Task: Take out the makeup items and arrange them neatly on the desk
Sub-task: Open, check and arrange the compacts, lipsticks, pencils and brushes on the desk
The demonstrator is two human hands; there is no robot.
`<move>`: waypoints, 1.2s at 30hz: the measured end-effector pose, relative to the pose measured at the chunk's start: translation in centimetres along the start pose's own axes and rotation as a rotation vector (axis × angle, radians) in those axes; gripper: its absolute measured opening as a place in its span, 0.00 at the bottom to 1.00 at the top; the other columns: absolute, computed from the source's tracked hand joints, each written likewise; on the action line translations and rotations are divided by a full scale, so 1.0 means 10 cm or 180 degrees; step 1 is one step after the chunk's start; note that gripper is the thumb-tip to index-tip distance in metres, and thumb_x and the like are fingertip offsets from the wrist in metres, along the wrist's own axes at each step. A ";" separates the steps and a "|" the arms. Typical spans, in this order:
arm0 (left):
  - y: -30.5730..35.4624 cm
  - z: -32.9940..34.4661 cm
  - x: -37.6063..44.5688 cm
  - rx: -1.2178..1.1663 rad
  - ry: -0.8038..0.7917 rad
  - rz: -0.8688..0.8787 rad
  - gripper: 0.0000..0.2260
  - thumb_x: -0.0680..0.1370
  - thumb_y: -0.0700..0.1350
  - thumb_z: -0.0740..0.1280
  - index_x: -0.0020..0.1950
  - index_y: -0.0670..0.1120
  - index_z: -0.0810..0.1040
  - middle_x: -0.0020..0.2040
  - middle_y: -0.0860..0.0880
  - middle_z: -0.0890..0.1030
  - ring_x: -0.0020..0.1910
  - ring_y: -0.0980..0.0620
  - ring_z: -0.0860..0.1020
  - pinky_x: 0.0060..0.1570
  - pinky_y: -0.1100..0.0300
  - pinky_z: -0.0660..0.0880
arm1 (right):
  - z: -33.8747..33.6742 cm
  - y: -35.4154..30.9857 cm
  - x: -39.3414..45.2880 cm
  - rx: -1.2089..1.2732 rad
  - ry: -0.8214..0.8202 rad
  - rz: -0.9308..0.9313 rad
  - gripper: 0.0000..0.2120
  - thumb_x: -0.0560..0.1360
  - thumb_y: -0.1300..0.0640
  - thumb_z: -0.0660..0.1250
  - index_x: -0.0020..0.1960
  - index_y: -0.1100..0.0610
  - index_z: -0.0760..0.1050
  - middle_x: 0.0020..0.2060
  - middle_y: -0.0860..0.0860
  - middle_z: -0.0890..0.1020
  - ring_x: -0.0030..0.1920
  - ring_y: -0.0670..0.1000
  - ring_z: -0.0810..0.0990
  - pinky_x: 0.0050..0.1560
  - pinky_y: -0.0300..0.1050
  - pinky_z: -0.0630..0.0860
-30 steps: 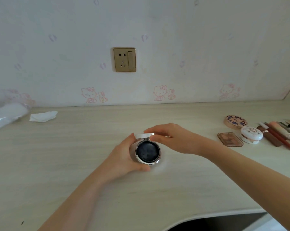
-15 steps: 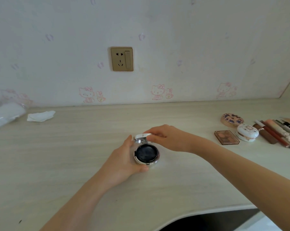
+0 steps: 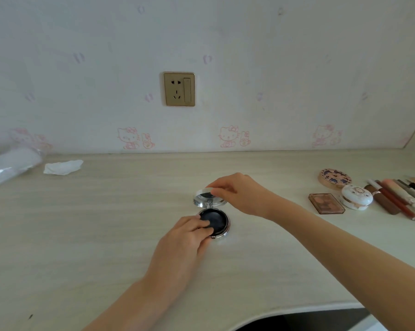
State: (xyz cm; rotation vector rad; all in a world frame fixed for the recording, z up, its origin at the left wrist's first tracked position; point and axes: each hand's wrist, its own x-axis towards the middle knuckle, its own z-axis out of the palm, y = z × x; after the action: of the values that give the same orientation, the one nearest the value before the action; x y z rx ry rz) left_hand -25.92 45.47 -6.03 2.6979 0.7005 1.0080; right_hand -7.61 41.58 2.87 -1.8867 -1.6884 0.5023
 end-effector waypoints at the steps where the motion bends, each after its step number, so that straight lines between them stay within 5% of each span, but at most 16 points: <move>1: 0.00 0.00 0.00 -0.0004 -0.0003 0.0016 0.14 0.75 0.51 0.60 0.50 0.50 0.85 0.51 0.57 0.83 0.55 0.58 0.75 0.43 0.57 0.81 | -0.01 -0.01 0.02 0.0006 -0.0003 0.0020 0.12 0.80 0.55 0.61 0.58 0.52 0.80 0.47 0.45 0.83 0.49 0.45 0.79 0.50 0.36 0.73; 8: 0.01 -0.01 0.00 0.0038 -0.0068 -0.0069 0.15 0.74 0.51 0.60 0.49 0.51 0.85 0.50 0.58 0.83 0.56 0.59 0.75 0.41 0.57 0.81 | -0.02 -0.02 0.04 0.0085 0.0032 0.0097 0.12 0.80 0.53 0.62 0.59 0.51 0.80 0.47 0.45 0.84 0.47 0.45 0.79 0.47 0.34 0.73; 12: 0.03 -0.01 -0.01 0.0093 -0.0137 -0.0082 0.16 0.75 0.52 0.58 0.50 0.51 0.84 0.50 0.58 0.83 0.56 0.56 0.78 0.42 0.57 0.81 | 0.03 0.01 -0.08 0.0059 -0.0034 0.0056 0.12 0.78 0.53 0.65 0.60 0.49 0.80 0.51 0.44 0.84 0.49 0.39 0.78 0.45 0.21 0.69; 22: 0.02 -0.02 -0.03 -0.0201 -0.0173 -0.0224 0.12 0.75 0.49 0.63 0.53 0.51 0.83 0.53 0.59 0.81 0.59 0.61 0.74 0.51 0.60 0.78 | 0.04 0.03 -0.16 0.0125 -0.0042 -0.0040 0.18 0.79 0.50 0.62 0.68 0.47 0.71 0.64 0.41 0.76 0.64 0.40 0.73 0.66 0.39 0.69; 29: 0.04 -0.17 0.00 -0.0466 0.0031 -0.0702 0.15 0.70 0.43 0.75 0.56 0.50 0.82 0.56 0.62 0.77 0.58 0.62 0.73 0.57 0.77 0.62 | 0.27 0.21 -0.52 -0.0100 0.0557 0.0255 0.26 0.79 0.49 0.61 0.75 0.52 0.59 0.68 0.46 0.73 0.69 0.47 0.69 0.68 0.42 0.66; 33: 0.03 -0.15 0.01 -0.0282 -0.0142 -0.0887 0.20 0.73 0.50 0.72 0.64 0.53 0.77 0.61 0.60 0.76 0.64 0.60 0.71 0.57 0.72 0.64 | 0.47 0.17 -0.67 -0.0144 0.0378 0.0238 0.35 0.77 0.45 0.64 0.77 0.55 0.52 0.67 0.46 0.73 0.66 0.47 0.71 0.60 0.34 0.65; 36: -0.01 -0.09 0.02 -0.0241 -0.0363 -0.1005 0.20 0.74 0.55 0.69 0.65 0.54 0.74 0.62 0.57 0.77 0.65 0.58 0.70 0.59 0.63 0.70 | 0.58 0.18 -0.66 -0.0289 0.0402 0.0146 0.39 0.76 0.44 0.64 0.78 0.55 0.48 0.68 0.46 0.71 0.66 0.48 0.69 0.61 0.37 0.67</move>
State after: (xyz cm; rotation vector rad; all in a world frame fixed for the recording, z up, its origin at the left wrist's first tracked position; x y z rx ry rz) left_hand -26.47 45.67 -5.28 2.4536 1.0031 0.7802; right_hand -10.62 35.86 -3.32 -1.9821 -1.6135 0.3218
